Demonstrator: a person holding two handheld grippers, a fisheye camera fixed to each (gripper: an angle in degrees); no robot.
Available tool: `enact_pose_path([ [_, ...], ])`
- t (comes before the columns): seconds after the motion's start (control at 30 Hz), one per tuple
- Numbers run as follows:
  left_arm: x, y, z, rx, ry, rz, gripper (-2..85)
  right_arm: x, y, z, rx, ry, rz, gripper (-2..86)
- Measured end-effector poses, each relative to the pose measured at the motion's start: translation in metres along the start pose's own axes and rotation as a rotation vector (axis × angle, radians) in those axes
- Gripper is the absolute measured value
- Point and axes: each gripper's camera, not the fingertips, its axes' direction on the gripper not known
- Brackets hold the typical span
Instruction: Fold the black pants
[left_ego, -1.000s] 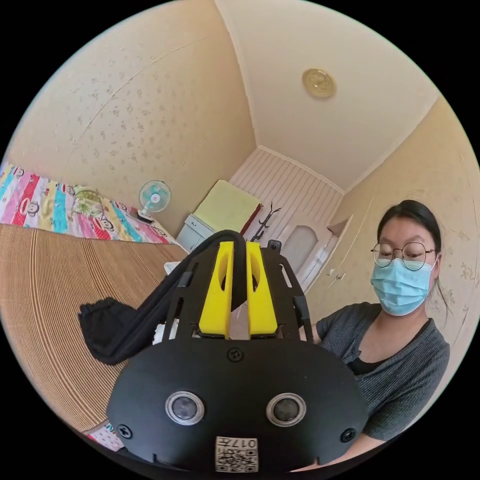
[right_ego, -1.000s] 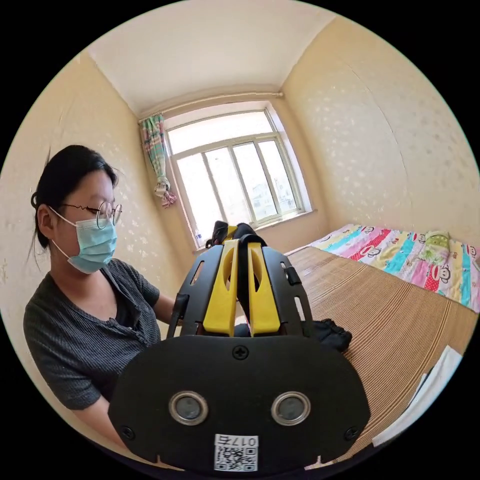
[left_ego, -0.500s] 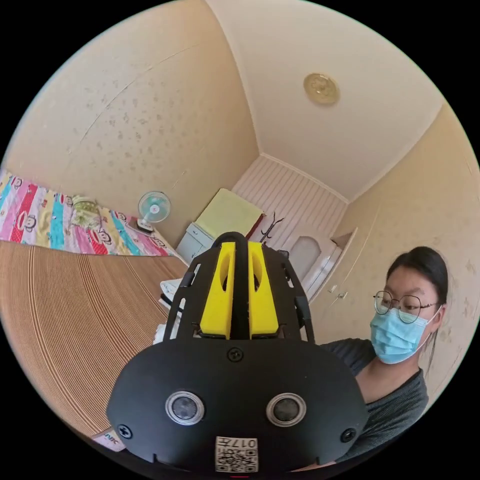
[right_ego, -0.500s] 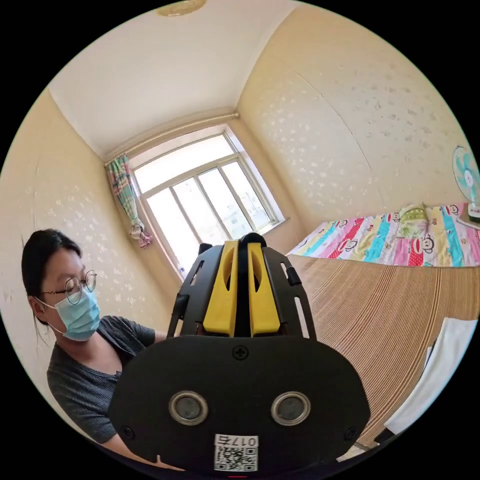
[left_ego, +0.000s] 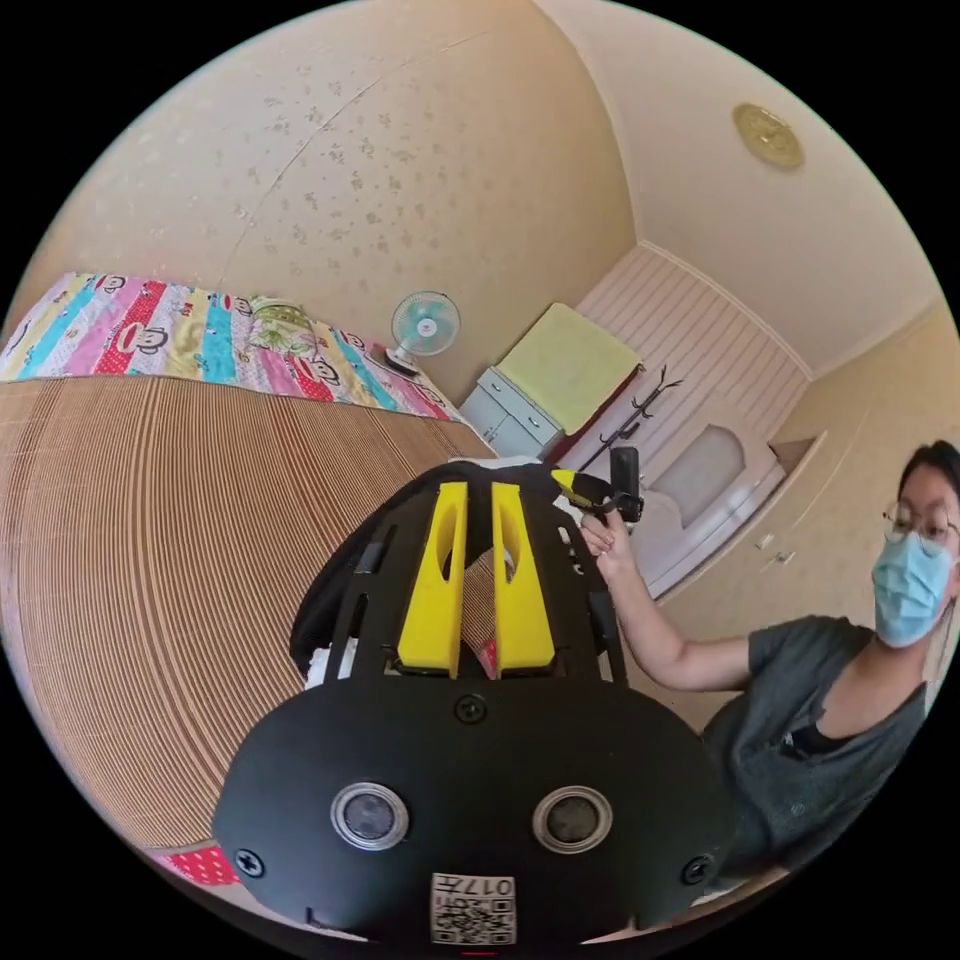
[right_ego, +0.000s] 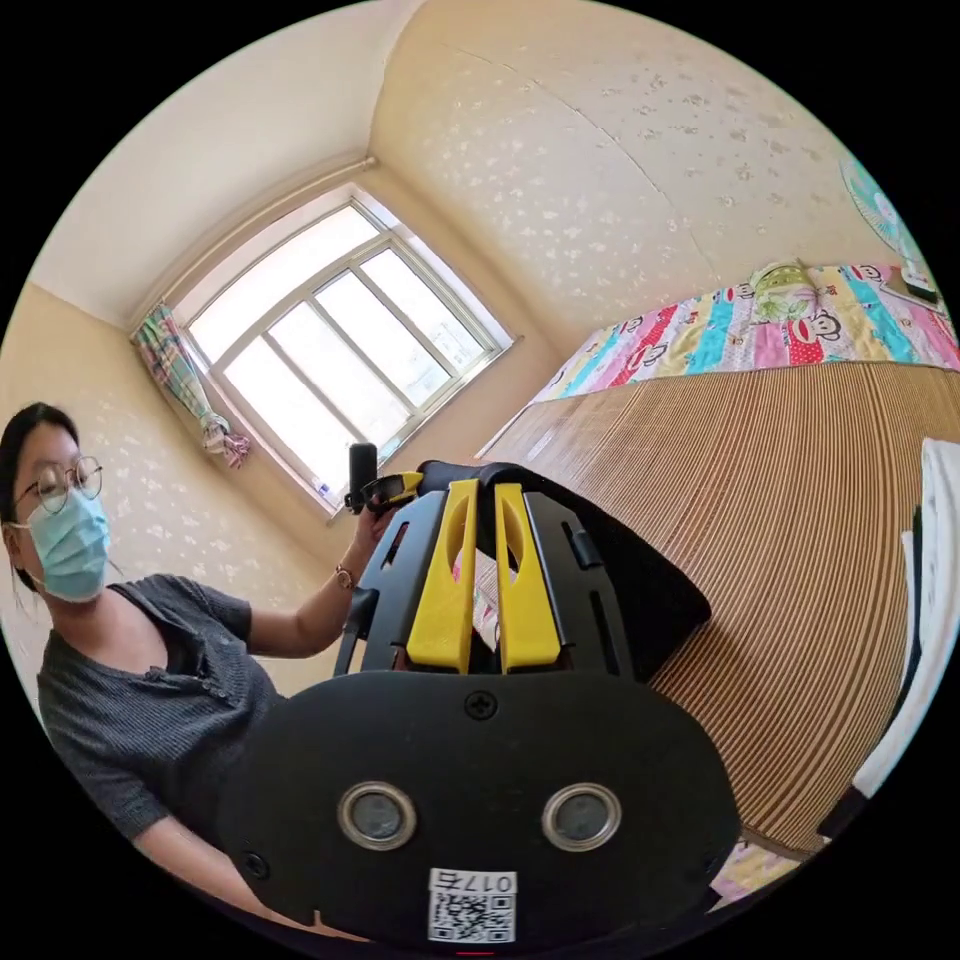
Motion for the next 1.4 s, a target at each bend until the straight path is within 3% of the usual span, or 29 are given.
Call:
enact_pose_path([
  [0.1, 0.013, 0.074, 0.023, -0.095, 0.095, -0.038, 4.8, 0.002, 0.075, 0.011, -0.070, -0.009, 0.097, 2.7],
  [0.23, 0.013, 0.155, 0.081, -0.329, -0.019, -0.199, 4.8, 0.015, 0.142, 0.046, -0.251, 0.160, 0.282, 3.3],
  [0.37, -0.015, 0.199, 0.120, -0.423, -0.105, -0.400, 5.1, 0.047, 0.169, 0.076, -0.377, 0.248, 0.438, 5.1],
  [0.5, -0.043, 0.198, 0.098, -0.186, -0.144, -0.521, 7.9, 0.050, 0.135, 0.063, -0.250, 0.394, 0.417, 11.4],
  [0.63, -0.070, 0.174, 0.085, 0.024, -0.236, -0.540, 10.7, 0.068, 0.102, 0.076, -0.179, 0.385, 0.369, 13.0],
  [0.9, -0.077, 0.157, 0.147, -0.009, -0.362, -0.523, 15.8, 0.110, 0.091, 0.145, -0.173, 0.370, 0.435, 15.4],
  [1.0, -0.075, 0.173, 0.161, -0.053, -0.318, -0.566, 15.2, 0.093, 0.102, 0.155, -0.174, 0.386, 0.409, 15.4],
  [1.23, -0.074, 0.183, 0.175, -0.169, -0.264, -0.580, 11.4, 0.097, 0.133, 0.188, -0.327, 0.206, 0.506, 11.6],
  [1.4, -0.039, 0.144, 0.170, -0.203, -0.181, -0.446, 8.6, 0.053, 0.113, 0.149, -0.156, 0.170, 0.450, 8.2],
])
